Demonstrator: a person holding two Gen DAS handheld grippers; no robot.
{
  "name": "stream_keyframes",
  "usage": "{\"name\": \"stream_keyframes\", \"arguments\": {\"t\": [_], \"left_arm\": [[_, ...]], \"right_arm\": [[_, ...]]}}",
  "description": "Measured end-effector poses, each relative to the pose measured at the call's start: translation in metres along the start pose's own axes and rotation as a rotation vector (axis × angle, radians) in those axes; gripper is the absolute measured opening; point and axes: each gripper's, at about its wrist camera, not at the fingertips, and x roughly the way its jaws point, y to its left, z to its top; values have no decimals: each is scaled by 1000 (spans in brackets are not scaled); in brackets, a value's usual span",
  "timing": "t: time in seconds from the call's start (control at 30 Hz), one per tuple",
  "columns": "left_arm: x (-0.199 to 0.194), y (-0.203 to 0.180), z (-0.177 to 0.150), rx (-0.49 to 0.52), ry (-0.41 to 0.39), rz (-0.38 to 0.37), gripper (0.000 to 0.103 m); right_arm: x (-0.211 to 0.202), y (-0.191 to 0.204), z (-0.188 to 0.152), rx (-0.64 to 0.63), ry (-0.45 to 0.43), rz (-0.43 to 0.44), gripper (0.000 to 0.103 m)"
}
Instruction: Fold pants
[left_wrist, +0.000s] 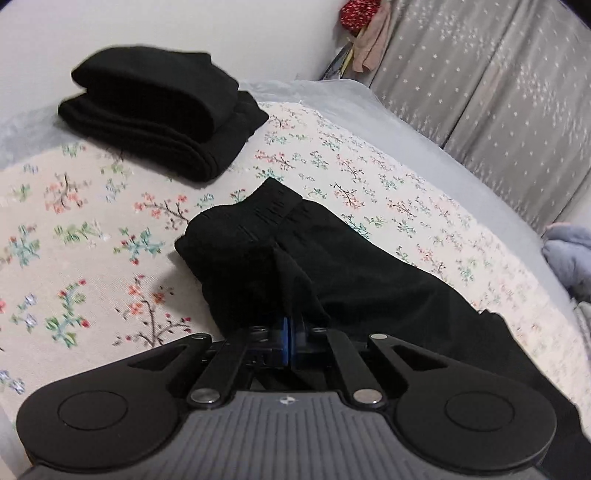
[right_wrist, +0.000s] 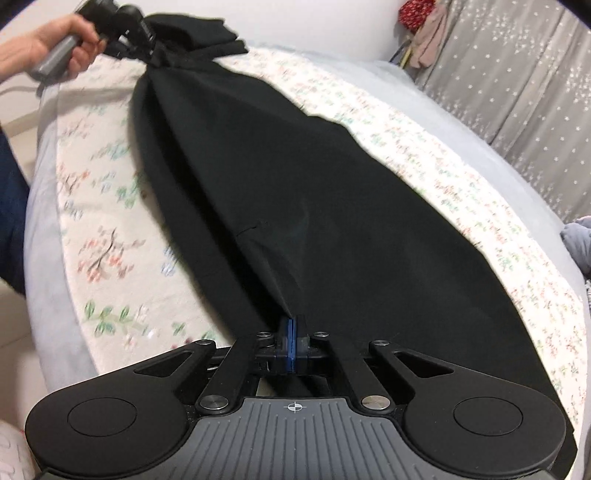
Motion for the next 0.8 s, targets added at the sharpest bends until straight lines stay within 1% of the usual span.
{"name": "stream_keyframes", "arguments": {"t": [0.07,0.13,0.2,0.23,0.27,0.3,0.33,0.37,0.4,0.43,0.47,0.5,0.53,0.57,0.63,0.67,0.7,0.73,0.8], "left_arm": [[2,0,-2,22,10,19,13],[8,-1,-5,56,59,28,17],[12,3,-4,53,97,42,31],[9,7,-3,40,97,41,33],[5,13,0,19,88,37,38],[-2,21,3,-11,72,31,44],[-10,30,7,-49,47,25,46],[-17,39,11,-83,20,28,51],[-24,47,16,-113,-9,39,54],[-30,55,22,-135,-37,51,56],[-33,61,28,-151,-60,61,59],[-33,66,36,-166,-78,70,61],[-32,71,45,-183,-89,79,62],[-28,71,54,-197,-93,78,64],[-13,66,71,-197,-86,42,72],[-1,60,78,-187,-64,12,80],[11,55,84,-183,-42,-10,81],[22,50,88,-187,-36,-14,81],[41,40,92,-176,-43,-28,82]], "right_arm": [[-5,3,-3,-9,2,22,0],[-13,4,-5,2,-5,54,0],[-15,9,-10,4,6,61,0],[-11,9,-12,0,26,53,0],[-5,10,-13,0,43,43,0],[-2,10,-14,5,55,50,0],[-2,9,-14,1,57,65,4],[-4,10,-14,0,53,80,10],[-9,8,-13,8,45,118,10],[-14,5,-13,23,34,168,11],[-21,2,-12,40,12,212,19],[-28,-2,-11,51,-15,235,25],[-35,-7,-8,60,-46,243,39],[-40,-14,-3,74,-79,238,50],[-42,-39,16,136,-135,221,51],[-39,-52,26,173,-151,219,51],[-33,-68,37,213,-169,215,51],[-23,-83,51,252,-181,212,51],[3,-110,80,314,-187,215,51]]}}
